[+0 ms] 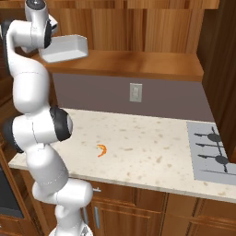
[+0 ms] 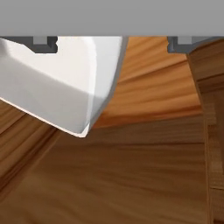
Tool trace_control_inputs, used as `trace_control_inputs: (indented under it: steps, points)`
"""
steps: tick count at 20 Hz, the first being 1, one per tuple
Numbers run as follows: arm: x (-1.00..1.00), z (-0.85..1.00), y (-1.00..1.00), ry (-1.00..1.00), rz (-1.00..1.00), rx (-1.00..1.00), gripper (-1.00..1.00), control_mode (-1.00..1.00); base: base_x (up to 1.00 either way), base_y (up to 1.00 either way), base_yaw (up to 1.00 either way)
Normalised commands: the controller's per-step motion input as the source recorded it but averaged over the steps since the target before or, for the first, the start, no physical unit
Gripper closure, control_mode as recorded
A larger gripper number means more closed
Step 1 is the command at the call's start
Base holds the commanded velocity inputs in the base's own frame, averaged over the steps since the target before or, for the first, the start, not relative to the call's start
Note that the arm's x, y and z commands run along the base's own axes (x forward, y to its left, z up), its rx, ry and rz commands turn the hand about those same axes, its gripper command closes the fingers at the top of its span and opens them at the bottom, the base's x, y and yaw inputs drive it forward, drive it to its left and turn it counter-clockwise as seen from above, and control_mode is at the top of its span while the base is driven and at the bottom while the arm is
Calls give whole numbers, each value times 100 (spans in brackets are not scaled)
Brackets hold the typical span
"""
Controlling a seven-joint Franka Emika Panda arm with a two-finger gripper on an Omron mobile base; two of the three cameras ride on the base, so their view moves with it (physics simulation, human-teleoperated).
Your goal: Retrieve the tupperware from the cabinet, then place the raw meat into the tupperware to avoid contamination.
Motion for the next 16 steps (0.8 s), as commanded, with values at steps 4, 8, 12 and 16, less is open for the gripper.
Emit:
trace_control_inputs:
  steps: [4, 8, 12, 16]
  points:
    - [25, 0, 0, 3, -3, 0, -100, -100, 0, 0, 0]
    - [23, 0, 0, 4, -3, 0, -100, -100, 0, 0, 0]
    - [18, 0, 0, 4, -2, 0, -100, -100, 0, 0, 0]
    - [9, -3, 0, 5, -2, 0, -100, -100, 0, 0, 0]
